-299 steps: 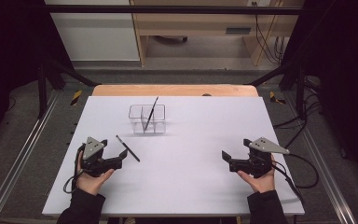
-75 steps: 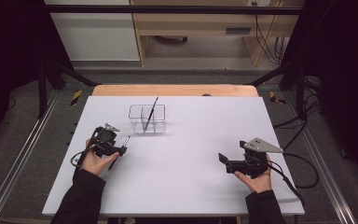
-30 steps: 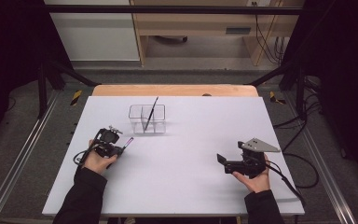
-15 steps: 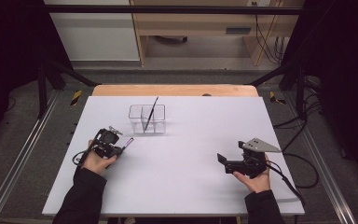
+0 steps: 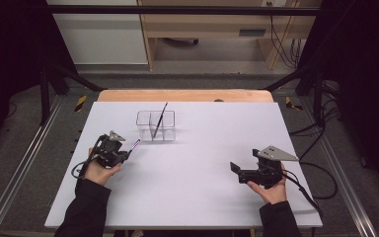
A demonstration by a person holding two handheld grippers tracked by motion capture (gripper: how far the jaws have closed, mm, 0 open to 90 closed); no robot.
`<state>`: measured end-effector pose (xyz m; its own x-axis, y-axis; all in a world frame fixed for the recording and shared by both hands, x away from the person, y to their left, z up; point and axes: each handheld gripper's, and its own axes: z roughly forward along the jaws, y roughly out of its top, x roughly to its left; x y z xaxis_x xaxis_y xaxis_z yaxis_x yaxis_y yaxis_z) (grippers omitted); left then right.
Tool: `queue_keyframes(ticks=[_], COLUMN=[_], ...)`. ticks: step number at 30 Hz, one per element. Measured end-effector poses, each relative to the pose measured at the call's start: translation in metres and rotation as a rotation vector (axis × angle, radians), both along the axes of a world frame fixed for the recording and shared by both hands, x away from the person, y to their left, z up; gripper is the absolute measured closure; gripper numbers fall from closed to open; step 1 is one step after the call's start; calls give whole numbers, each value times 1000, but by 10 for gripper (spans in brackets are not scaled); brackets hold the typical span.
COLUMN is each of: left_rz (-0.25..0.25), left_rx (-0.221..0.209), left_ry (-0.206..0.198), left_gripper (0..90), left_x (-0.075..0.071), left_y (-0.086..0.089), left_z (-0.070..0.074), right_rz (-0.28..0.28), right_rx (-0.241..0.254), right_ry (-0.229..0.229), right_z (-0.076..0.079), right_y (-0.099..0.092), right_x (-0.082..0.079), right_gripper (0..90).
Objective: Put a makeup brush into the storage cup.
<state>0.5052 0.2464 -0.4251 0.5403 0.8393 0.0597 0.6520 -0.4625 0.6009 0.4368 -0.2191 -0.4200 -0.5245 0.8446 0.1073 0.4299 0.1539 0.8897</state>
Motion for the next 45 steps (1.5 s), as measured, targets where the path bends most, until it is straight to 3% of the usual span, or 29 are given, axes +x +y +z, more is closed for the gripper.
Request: queue_keyframes(ticks=[27, 45], left_rz=[2, -34], left_rx=[-135, -161], left_ry=[-250, -309], left_gripper=[835, 835], left_x=[-35, -47], left_y=[-10, -34], left_z=[27, 32], right_rz=[27, 72], right_rx=[65, 127], right_ry=[-33, -60], right_z=[16, 32], right_y=[17, 49], right_x=[4, 13], right_gripper=[58, 70])
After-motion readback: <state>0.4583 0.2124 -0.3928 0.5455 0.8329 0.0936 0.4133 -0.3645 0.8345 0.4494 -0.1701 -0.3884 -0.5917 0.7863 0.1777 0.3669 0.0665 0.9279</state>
